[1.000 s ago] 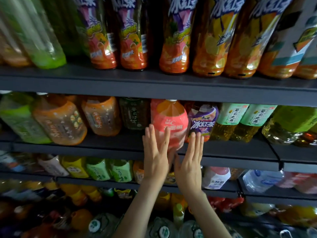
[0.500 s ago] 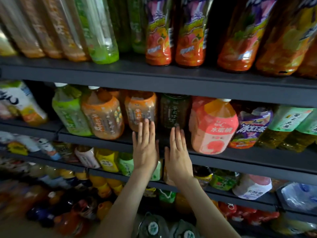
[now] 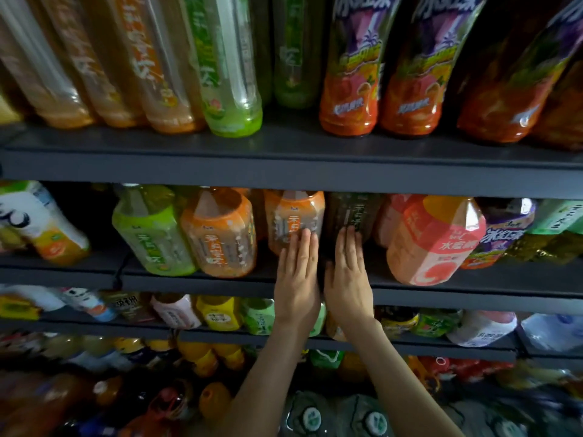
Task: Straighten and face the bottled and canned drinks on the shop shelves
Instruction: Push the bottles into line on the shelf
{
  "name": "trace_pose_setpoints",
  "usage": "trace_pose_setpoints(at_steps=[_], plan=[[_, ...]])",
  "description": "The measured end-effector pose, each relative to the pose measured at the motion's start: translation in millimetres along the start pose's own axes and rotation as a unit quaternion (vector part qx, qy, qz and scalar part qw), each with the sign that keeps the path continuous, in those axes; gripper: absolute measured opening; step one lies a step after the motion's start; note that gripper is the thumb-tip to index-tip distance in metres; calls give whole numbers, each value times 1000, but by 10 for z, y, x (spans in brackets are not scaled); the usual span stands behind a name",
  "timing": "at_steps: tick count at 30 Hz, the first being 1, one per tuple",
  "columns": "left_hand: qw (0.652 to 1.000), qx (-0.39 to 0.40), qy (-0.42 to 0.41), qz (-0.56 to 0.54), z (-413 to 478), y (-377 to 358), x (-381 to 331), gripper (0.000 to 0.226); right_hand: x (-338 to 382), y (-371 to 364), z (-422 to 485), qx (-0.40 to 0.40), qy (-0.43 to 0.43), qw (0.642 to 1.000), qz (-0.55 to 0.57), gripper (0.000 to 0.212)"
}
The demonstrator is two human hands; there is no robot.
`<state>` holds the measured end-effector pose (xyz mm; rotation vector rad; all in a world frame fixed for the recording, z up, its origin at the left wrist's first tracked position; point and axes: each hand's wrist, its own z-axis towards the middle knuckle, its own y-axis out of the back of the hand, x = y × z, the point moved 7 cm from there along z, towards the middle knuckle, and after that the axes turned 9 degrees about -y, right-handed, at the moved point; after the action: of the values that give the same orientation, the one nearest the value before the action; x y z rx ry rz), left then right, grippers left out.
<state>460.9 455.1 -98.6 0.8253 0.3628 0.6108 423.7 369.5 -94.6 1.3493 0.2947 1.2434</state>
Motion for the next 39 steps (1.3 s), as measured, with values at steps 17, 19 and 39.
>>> trace_pose_setpoints(at_steps=[17,19,39], plan=[[999,-27,34,28,-452,802,1196,68,1320,-397,-563,28,139,989,-33,93],[999,-19,37,30,-449,770,1163,70,1304,-402,-552,28,144,989,-32,85],[977,111,181,22,-1122,1224,1375,89,1571,-469,-1028,137,105,985,19,106]])
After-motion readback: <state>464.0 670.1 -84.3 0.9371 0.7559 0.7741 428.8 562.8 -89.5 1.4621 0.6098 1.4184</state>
